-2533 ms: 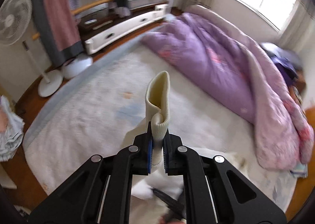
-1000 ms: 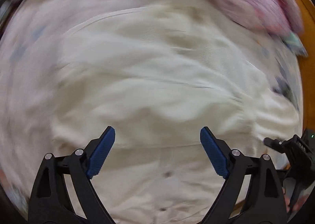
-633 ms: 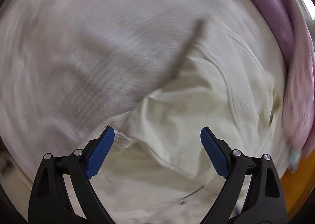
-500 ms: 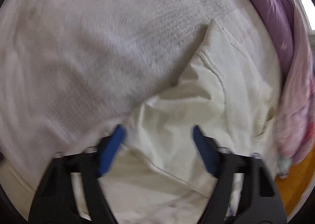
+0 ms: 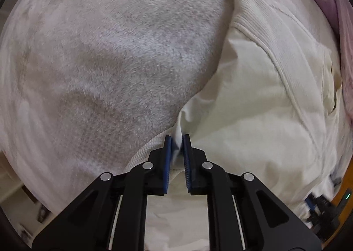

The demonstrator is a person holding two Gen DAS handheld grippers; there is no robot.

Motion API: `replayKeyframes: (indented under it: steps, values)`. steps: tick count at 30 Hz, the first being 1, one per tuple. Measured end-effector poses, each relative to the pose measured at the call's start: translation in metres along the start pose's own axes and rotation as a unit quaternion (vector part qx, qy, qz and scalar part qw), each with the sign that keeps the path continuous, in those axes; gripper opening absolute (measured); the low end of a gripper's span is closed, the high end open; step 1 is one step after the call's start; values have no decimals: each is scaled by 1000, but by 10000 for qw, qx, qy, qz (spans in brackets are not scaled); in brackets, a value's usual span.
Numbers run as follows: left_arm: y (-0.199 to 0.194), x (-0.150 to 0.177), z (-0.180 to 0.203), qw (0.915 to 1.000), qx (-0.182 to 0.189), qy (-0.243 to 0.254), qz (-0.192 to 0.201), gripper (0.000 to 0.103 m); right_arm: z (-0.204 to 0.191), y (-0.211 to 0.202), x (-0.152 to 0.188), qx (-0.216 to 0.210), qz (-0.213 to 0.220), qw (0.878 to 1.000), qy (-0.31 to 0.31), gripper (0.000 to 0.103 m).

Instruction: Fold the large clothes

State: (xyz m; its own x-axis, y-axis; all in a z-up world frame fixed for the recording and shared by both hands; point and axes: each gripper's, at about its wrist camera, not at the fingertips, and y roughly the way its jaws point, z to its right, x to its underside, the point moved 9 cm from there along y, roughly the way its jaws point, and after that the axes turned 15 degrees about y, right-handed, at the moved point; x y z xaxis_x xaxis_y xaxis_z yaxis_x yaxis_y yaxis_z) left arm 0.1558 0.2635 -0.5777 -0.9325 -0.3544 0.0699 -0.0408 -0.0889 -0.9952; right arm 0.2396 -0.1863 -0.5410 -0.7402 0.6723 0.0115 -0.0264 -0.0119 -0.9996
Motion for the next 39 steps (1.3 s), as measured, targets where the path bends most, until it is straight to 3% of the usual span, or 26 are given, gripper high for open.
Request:
replayKeyframes:
  steps: [4,7,9,11,12,16,18,19,21,22,24,25,27,29,31,34,36,39]
  values:
    - [4,9,15,9985,-252,487,-39,13,-8,4,3,485,176,9982,-294,20]
    - [2,13,20,9960,-449,773,-89,14,-11,2,4,460,165,9986,-187,21]
    - [-9,13,28,9943,-530,904,-170,14,-5,-5,2,360,-22,9993,32,28]
    - [-31,5,45,9917,-343,1241,13,15,10,-11,-9,383,-1,9989,254,52]
    - [-41,-1,53,9898,-260,1395,142,15,13,-14,-17,352,88,9988,337,52]
    - [-69,-35,79,9841,151,1669,587,15,14,-33,-47,174,640,9970,401,47]
    - [-69,-66,90,9821,194,1687,812,14,-2,-45,-57,-286,883,9955,205,35]
    - [-68,-78,93,9826,127,1639,867,13,-7,-46,-56,-396,883,9952,108,34]
    - [-59,-103,106,9820,250,1584,999,12,-25,-38,-46,-670,686,9952,-190,18]
    - [-48,-113,106,9821,215,1595,982,11,-24,-30,-42,-606,601,9959,-283,17]
    - [-7,-134,98,9837,-255,1654,653,10,-24,7,-38,239,335,9969,-675,17]
    - [9,-139,96,9853,-181,1604,564,10,-27,26,-37,337,358,9957,-788,18]
    - [9,-146,93,9892,-80,1360,533,9,-34,27,-39,536,834,9911,-886,19]
    - [1,-147,94,9890,-147,1397,455,9,-42,24,-35,979,1047,9821,-1219,19]
    - [-6,-143,95,9870,-258,1525,442,9,-39,17,-33,967,1172,9831,-1021,19]
    - [-26,-118,94,9866,-118,1530,559,9,-28,-1,-19,339,902,9952,-139,19]
    - [-30,-88,94,9894,151,1314,596,9,-38,-13,-8,74,903,9957,-187,21]
    - [3,-35,91,9941,363,1026,-33,9,-79,-11,31,-494,513,9939,-841,19]
